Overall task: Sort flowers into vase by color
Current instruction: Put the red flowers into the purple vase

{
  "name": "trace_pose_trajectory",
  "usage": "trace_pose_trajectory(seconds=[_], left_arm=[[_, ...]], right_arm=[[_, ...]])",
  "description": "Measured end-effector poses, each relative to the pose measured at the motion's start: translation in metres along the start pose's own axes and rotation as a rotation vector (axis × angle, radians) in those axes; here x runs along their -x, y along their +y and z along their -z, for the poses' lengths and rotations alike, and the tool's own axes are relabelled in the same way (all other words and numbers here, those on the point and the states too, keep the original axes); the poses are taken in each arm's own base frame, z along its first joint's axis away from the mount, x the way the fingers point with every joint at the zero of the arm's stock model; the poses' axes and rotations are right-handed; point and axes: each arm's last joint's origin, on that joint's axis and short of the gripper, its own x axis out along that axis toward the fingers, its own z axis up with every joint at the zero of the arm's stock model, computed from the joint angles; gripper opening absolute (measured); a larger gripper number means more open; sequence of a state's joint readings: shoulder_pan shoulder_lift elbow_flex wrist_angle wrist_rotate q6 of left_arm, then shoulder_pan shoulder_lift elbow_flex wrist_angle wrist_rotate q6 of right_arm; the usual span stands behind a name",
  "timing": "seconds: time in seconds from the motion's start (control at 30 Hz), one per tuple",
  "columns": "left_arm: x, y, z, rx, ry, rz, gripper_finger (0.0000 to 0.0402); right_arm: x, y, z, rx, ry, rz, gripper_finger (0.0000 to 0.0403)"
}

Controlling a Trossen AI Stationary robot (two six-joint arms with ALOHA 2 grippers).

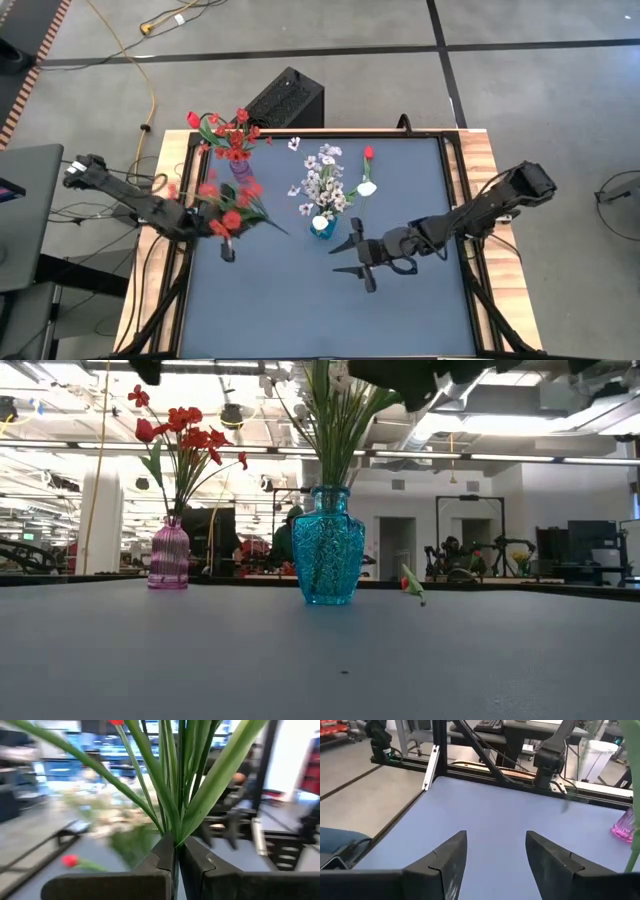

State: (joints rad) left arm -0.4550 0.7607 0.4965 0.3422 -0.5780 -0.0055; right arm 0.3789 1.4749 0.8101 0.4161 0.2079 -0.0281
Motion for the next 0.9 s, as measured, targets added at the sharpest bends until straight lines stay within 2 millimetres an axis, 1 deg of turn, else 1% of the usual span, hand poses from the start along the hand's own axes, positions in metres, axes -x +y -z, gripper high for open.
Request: trace_pose_trajectory(seconds=[0.13, 0.27, 0.53, 0.67, 0.9], left_arm=[[0.026, 0.014, -0.009, -0.009, 0.008, -0.133, 0.0000], [0.039, 0.026, -0.010, -0.052, 0.032, -0.278, 0.0000], [0.044, 0.034, -0.003, -0.180, 0.105, -0.533, 0.0000], [0.046, 0.036, -0.002, -0.189, 0.108, -0.595, 0.0000], [0.049, 0.040, -0.003, -0.197, 0.106, -0.789, 0.0000]], right_arm=[[0.002, 0.000, -0.001, 0.015, 0.004, -0.001, 0.0224], [-0.001, -0.004, 0.002, 0.029, 0.016, 0.012, 0.0221], [-0.005, -0.010, 0.008, 0.025, 0.046, 0.032, 0.0219], [-0.005, -0.010, 0.009, 0.028, 0.059, 0.030, 0.0219], [-0.005, -0.010, 0.010, 0.035, 0.069, 0.030, 0.0219]])
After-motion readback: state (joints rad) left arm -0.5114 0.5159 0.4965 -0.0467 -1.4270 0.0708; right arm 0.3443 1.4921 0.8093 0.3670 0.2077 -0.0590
